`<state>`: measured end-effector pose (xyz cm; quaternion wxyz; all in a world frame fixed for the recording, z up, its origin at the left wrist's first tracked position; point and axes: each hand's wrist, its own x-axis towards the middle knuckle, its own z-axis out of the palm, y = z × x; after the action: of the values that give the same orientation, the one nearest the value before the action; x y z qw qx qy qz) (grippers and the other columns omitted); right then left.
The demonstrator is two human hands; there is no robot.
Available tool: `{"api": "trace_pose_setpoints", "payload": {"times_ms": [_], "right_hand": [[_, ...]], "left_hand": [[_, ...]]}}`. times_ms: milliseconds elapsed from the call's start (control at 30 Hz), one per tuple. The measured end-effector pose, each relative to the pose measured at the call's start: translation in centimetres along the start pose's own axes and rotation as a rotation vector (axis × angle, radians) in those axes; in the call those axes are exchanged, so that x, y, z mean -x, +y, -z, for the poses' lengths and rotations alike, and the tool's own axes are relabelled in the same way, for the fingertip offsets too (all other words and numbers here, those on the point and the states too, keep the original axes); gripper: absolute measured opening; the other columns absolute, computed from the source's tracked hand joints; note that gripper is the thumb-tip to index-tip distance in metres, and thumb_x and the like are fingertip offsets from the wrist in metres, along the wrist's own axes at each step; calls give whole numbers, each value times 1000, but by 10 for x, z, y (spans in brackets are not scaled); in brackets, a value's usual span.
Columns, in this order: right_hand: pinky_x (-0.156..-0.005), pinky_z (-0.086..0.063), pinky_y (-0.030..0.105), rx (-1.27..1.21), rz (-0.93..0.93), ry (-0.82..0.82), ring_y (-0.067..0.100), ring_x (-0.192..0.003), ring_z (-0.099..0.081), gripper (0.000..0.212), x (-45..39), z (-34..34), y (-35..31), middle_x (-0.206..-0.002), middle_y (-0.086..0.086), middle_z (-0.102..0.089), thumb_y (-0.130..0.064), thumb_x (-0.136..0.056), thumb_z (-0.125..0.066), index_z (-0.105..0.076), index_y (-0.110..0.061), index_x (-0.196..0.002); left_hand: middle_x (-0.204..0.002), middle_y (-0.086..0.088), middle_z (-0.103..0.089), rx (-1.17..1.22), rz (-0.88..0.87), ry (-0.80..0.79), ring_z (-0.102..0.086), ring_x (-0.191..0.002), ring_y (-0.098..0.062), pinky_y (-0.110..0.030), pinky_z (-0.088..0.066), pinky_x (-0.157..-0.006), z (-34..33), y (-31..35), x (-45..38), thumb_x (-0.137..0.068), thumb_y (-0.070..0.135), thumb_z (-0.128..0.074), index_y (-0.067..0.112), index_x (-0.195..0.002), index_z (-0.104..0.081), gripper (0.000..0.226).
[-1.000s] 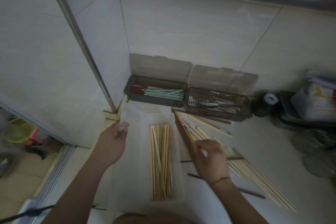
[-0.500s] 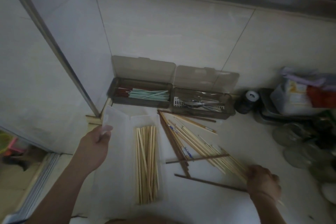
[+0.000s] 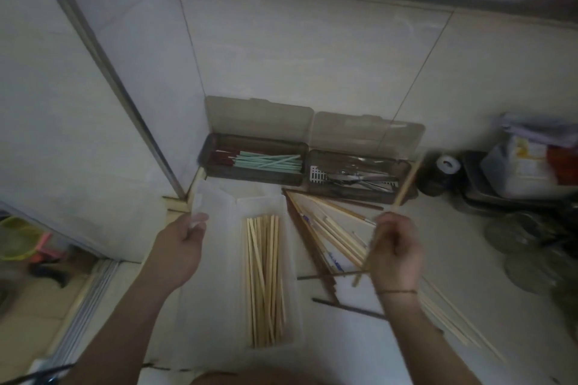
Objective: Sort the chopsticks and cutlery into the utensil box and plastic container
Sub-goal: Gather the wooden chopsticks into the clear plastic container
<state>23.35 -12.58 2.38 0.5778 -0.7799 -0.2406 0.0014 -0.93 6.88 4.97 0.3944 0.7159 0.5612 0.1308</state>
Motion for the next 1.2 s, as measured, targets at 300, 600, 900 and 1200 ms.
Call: {"api": "trace_pose_setpoints", "payload": {"times_ms": [300,600,900,1200], "right_hand": [[-87,-43,13,398,265,-865,18,-87,-61,38,74,-91,-17,-107,2,-53,5,-82,-50,-67,-16,-109],[-93,-45,40,864,178,-1375,32,-113,-53,33,85,-103,-36,-125,17,-52,-15,-94,-49,-53,-3,-124],[-75,-46,19,419,77,-371,7,-80,-61,14,15,1,15,-97,-9,-66,-20,-88,-61,-71,-25,-97],[-69,-48,28,1079,-511,-375,24,-70,-51,20,-9,134,128,-89,7,-60,-33,-88,-53,-68,-21,-83]], "left_hand": [[-112,-18,-65,-33,-11,-15,-60,-105,-35,-45,-48,-95,4,4,3,-102,26,-42,18,-123,-61,30],[-112,-15,-65,-36,-23,-6,-60,-104,-30,-40,-46,-95,3,4,4,-102,23,-43,18,-122,-62,29],[-109,-20,-66,7,-18,0,-61,-102,-37,-44,-47,-91,0,-2,0,-101,20,-45,21,-115,-64,24],[-109,-21,-66,-22,-25,3,-61,-102,-39,-51,-47,-93,-3,-7,-2,-100,23,-45,27,-112,-64,22]]}}
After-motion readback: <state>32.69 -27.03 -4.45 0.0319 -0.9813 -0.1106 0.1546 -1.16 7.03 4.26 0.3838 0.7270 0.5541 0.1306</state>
